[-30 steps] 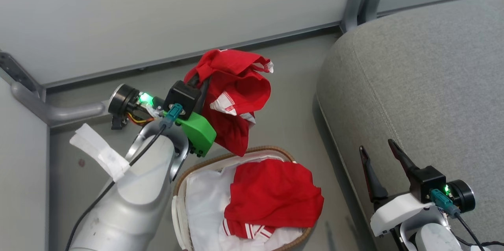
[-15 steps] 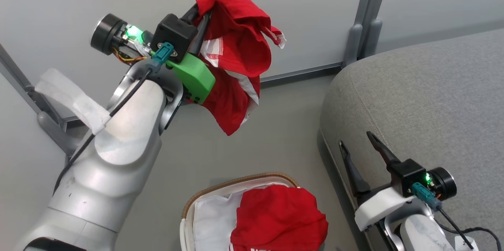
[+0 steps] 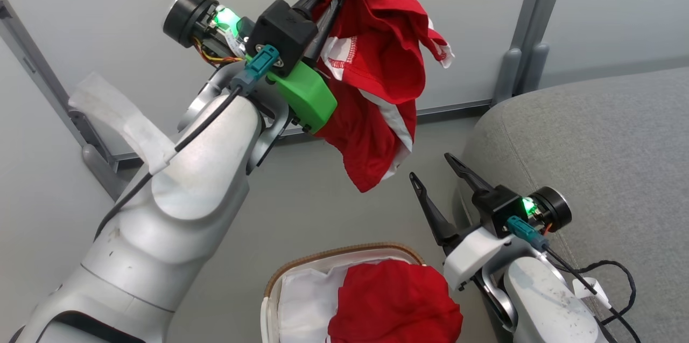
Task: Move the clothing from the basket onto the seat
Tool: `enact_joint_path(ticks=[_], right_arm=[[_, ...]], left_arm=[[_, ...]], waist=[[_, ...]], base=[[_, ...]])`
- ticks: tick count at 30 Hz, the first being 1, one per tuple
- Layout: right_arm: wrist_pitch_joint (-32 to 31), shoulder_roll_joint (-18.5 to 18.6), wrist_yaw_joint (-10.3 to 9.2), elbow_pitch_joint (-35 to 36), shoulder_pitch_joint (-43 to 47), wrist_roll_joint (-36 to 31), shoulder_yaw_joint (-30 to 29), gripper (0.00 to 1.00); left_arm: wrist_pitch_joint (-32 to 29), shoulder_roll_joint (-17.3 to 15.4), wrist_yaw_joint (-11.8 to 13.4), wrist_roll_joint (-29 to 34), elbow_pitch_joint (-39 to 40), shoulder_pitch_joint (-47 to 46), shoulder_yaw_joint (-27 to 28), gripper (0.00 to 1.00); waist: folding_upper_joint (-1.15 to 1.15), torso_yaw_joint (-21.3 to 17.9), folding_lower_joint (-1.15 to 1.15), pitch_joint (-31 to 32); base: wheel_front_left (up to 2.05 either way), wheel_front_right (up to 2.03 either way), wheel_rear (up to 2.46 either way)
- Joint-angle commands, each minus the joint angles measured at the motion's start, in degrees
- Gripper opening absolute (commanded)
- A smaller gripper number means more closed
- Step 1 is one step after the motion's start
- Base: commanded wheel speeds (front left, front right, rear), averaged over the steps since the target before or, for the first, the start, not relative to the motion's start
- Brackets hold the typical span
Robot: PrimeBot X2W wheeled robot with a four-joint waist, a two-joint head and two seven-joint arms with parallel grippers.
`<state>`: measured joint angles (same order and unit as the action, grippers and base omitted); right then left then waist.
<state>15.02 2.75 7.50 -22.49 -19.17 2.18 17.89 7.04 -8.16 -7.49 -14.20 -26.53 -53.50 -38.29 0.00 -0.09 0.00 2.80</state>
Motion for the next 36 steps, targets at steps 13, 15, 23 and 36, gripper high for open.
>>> enact_joint_path(ticks=[13,15,23,36], right_arm=[[0.2,0.2,-0.02,-10.7,-9.3,7.0,8.3,1.00],[0.2,0.2,-0.02,-11.9,-11.4,7.7,11.0,1.00],[0.2,0.2,-0.03,-14.4,-16.1,10.6,14.9,0.57],[0.2,0.2,-0.03,-11.8,-14.0,9.1,12.3,0.00]], left_arm=[[0.1,1.1,0.0,-3.0,2.9,0.3,-4.8,0.00],[0.1,1.1,0.0,-3.5,3.0,0.5,-5.3,0.00],[0.8,1.2,0.0,-5.7,2.4,1.9,-6.5,0.00],[3.1,-1.2,1.2,-9.8,-2.5,6.8,-4.1,0.00]], waist=[[0.00,2.9,0.00,1.1],[0.00,3.1,0.00,1.3],[0.00,3.8,0.00,1.6],[0.00,2.8,0.00,1.4]], base=[[0.00,0.00,0.00],[0.00,0.00,0.00],[0.00,0.00,0.00],[0.00,0.00,0.00]])
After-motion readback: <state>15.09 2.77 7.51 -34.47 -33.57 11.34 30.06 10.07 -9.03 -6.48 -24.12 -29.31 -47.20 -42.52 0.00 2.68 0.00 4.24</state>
